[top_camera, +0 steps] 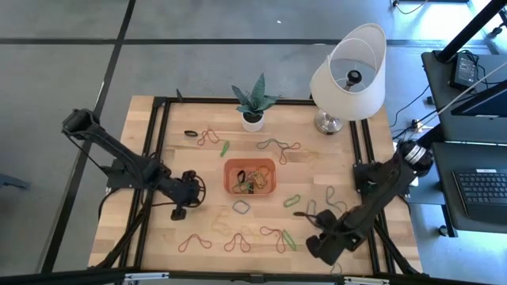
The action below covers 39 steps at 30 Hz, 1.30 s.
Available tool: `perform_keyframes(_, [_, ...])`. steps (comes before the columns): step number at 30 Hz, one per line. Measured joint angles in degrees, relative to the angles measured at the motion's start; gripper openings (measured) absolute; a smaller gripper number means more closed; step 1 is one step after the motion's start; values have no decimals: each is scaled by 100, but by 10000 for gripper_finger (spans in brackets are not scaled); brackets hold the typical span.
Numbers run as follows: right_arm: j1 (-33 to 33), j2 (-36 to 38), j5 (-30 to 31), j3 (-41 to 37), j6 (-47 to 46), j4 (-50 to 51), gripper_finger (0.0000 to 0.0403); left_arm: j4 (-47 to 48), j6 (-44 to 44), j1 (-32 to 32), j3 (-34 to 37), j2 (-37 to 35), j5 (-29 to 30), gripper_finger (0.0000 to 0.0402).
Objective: Pick and place rubber bands into bin
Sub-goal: Put the blue rubber band into the orange bin
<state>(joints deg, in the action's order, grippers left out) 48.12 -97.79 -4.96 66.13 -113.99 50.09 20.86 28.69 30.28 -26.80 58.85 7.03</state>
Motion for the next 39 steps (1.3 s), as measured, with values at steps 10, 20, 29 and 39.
perform_keyframes(10, [43,-858,-25,0,-124,-703,133,-192,272,92,156,0,-7,3])
perform_keyframes(20, [-33,-1312,-127,26,-141,-918,89,-189,314,92,156,0,-10,3])
perform_keyframes(29, [-153,-1220,128,799,265,120,7,-185,202,92,156,0,53,3])
perform_keyframes(39, [-392,-1002,1575,2736,747,2488,2,-310,209,72,156,0,358,3])
